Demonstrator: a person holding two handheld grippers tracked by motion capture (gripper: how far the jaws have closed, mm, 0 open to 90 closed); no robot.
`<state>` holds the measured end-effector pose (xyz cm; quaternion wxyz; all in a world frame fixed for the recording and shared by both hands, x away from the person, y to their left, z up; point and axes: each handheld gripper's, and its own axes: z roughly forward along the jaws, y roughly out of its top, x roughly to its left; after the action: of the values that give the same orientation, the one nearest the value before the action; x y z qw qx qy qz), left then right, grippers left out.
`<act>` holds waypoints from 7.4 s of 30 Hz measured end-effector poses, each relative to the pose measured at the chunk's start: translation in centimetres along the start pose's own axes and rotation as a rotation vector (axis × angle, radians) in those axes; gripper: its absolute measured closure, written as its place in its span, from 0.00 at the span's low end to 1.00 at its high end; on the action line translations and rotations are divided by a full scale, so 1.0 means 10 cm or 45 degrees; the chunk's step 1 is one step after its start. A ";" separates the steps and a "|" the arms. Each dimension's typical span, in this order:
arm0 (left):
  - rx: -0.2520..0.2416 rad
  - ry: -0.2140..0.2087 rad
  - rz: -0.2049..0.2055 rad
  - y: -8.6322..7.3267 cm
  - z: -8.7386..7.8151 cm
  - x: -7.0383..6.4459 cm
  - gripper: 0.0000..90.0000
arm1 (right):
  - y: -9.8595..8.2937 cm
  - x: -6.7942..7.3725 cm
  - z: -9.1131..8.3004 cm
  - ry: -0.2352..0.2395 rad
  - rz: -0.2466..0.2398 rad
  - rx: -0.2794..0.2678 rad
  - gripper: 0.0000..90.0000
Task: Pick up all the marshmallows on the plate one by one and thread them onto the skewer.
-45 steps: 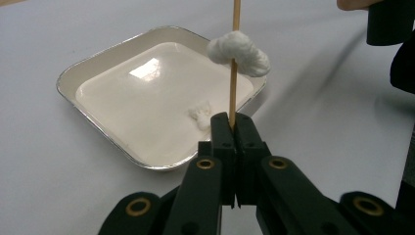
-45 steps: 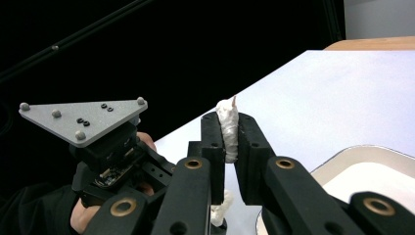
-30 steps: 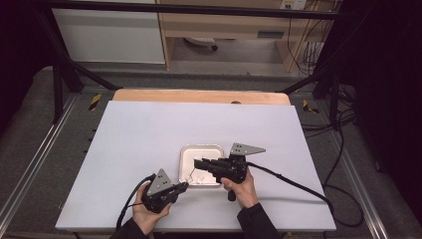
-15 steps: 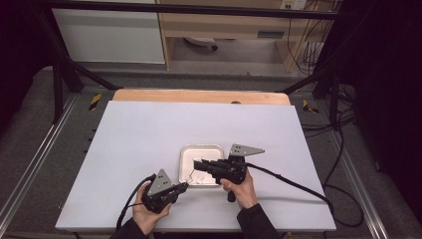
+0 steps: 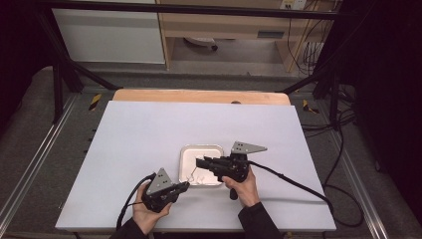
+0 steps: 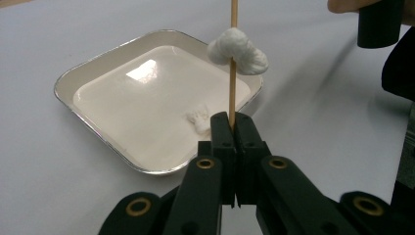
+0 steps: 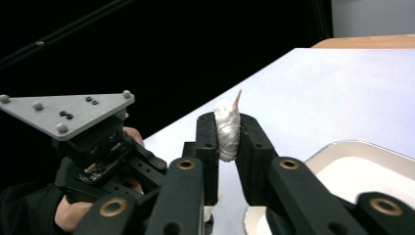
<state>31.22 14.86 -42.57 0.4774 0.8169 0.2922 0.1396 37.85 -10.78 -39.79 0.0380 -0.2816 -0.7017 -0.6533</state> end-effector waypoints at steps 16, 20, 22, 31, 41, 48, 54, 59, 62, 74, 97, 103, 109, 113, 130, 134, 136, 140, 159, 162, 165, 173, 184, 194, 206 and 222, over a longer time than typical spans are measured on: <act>-0.031 0.028 0.007 -0.01 -0.04 0.02 0.99 | 0.07 0.01 -0.07 -0.063 -0.021 0.067 0.32; -0.028 0.056 0.001 -0.02 -0.05 0.04 0.99 | 0.04 0.03 -0.06 -0.080 -0.048 0.098 0.27; -0.037 0.066 0.004 -0.02 -0.06 0.04 0.99 | 0.03 0.04 -0.07 -0.081 -0.058 0.110 0.26; -0.068 0.085 -0.016 -0.02 -0.12 0.12 0.99 | 0.08 0.00 -0.19 -0.128 -0.036 0.104 0.21; -0.038 0.026 0.044 -0.02 -0.03 0.01 0.99 | 0.14 -0.03 -0.10 -0.079 -0.062 -0.003 0.50; -0.039 0.018 0.047 -0.02 -0.03 -0.01 0.99 | 0.15 -0.05 -0.08 -0.039 -0.039 -0.009 0.81; -0.046 0.037 0.020 -0.04 -0.03 0.01 0.99 | 0.06 -0.05 -0.02 0.007 0.027 -0.041 0.88; -0.047 0.047 0.011 -0.04 -0.03 0.00 0.99 | 0.02 -0.03 0.01 0.022 0.036 -0.062 0.90; -0.047 0.046 0.008 -0.05 -0.03 0.00 0.99 | 0.00 -0.02 0.01 0.037 0.040 -0.075 0.90; -0.032 0.030 0.017 -0.05 0.00 -0.01 0.99 | -0.05 0.01 0.03 0.041 0.031 -0.079 0.91; 0.002 -0.021 0.002 -0.05 0.02 -0.02 0.99 | -0.16 0.01 0.03 0.061 0.019 -0.104 0.91; -0.071 0.009 0.035 0.09 -0.04 -0.04 0.99 | -0.34 0.02 0.20 0.129 0.017 0.088 0.91; -0.112 0.010 0.001 0.05 -0.08 -0.01 0.99 | -0.32 0.08 0.26 0.100 0.000 0.005 0.88; -0.066 0.024 -0.003 -0.02 -0.05 0.02 0.99 | -0.26 0.09 0.21 0.032 -0.007 -0.019 0.61; -0.049 0.049 -0.072 -0.08 -0.17 0.24 0.99 | -0.15 -0.14 0.04 -0.337 -0.081 0.322 0.21; -0.037 0.040 -0.085 -0.09 -0.16 0.28 0.99 | -0.25 -0.20 0.15 -0.370 -0.114 0.416 0.30; -0.029 0.058 -0.101 -0.11 -0.17 0.31 0.99 | -0.30 -0.21 0.21 -0.386 -0.139 0.485 0.33; -0.025 0.054 -0.105 -0.11 -0.18 0.32 0.99 | -0.34 -0.17 0.35 -0.413 -0.203 0.581 0.42; -0.016 0.052 -0.096 -0.10 -0.16 0.31 0.99 | -0.44 -0.16 0.45 -0.410 -0.363 0.695 0.72; -0.016 0.051 -0.092 -0.10 -0.16 0.30 0.99 | -0.45 -0.15 0.45 -0.409 -0.371 0.695 0.77; -0.016 0.039 -0.090 -0.10 -0.16 0.30 0.99 | -0.45 -0.14 0.44 -0.410 -0.366 0.693 0.82; -0.016 0.035 -0.085 -0.10 -0.15 0.30 0.99 | -0.43 -0.15 0.43 -0.408 -0.331 0.676 0.86; -0.014 0.022 -0.048 -0.10 -0.11 0.27 0.99 | -0.29 -0.17 0.25 -0.361 -0.243 0.557 0.89; -0.013 0.017 0.002 -0.09 -0.09 0.24 0.99 | 0.05 -0.10 -0.05 -0.284 -0.175 0.326 0.90; 0.007 -0.025 0.057 -0.09 -0.07 0.15 0.99 | 0.39 -0.03 -0.35 -0.151 -0.108 0.081 0.90; 0.017 -0.035 0.093 -0.08 -0.06 0.12 0.99 | 0.39 -0.04 -0.28 -0.104 -0.085 0.091 0.91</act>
<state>31.61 16.32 -43.01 0.4704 0.8320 0.2564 0.1438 39.03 -13.56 -36.06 -0.0025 -0.2827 -0.7345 -0.6168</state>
